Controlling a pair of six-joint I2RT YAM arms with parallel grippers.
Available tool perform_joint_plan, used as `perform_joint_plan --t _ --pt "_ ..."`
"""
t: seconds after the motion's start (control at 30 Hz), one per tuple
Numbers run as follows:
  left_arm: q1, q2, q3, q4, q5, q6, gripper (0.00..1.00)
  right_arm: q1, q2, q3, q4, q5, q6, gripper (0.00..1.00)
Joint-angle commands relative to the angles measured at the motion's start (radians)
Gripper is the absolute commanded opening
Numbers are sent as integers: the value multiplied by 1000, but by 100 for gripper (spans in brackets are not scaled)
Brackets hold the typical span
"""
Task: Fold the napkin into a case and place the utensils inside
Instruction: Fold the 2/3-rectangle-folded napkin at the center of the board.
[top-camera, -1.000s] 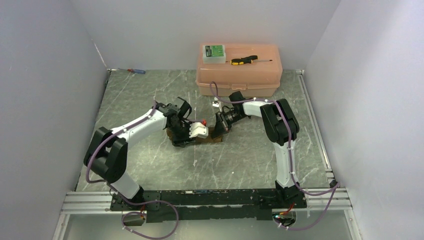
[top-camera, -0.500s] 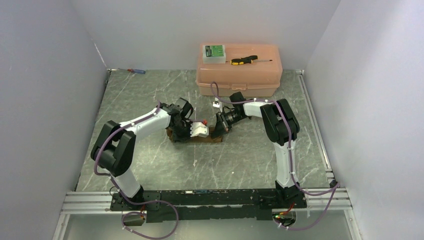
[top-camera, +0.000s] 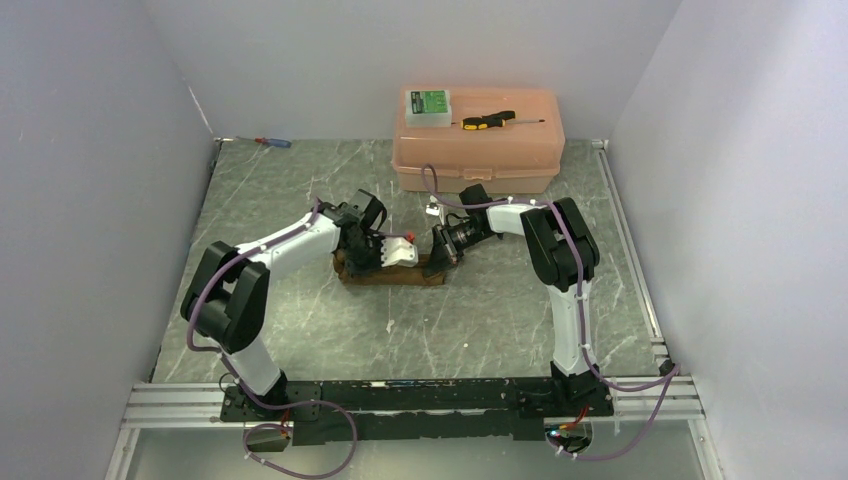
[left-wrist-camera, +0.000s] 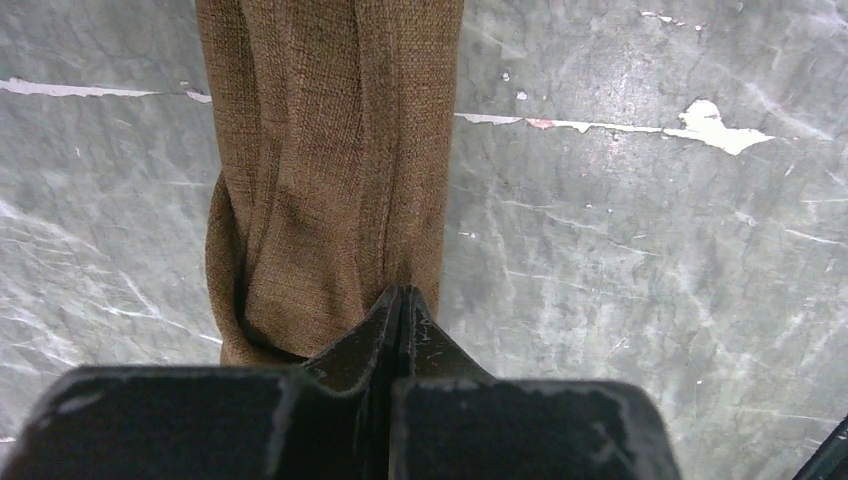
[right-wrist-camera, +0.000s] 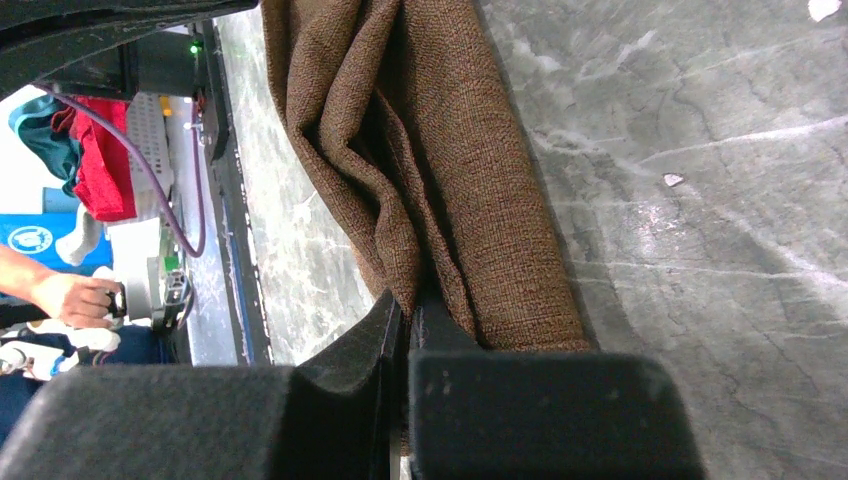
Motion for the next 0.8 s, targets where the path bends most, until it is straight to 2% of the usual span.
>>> perform_joint_plan --t 0.0,0.03,0.07,0.1,0.17,0.3,0.5,0.67,0.77 --pt "8 -16 66 -48 58 5 3 -3 -32 -12 10 17 -31 0" --pt "11 -9 80 -64 62 2 3 -3 -34 -12 10 16 -30 0" --pt "13 1 98 -95 63 -4 7 -3 -36 -13 12 16 -29 0" --pt "17 11 115 -120 61 -12 17 -3 -38 -14 13 16 -28 0" --pt "24 26 138 -162 67 -23 32 -3 -39 -12 12 16 -29 0" --pt "27 69 194 -252 82 -71 43 -3 -39 -13 13 15 -29 0" --pt "31 180 313 -396 126 -138 47 -3 -45 -17 18 18 -29 0" --pt "32 169 294 -367 130 -135 47 -3 -49 -21 20 22 -27 0" --pt "29 161 256 -304 83 -134 42 -3 -51 -18 24 19 -24 0"
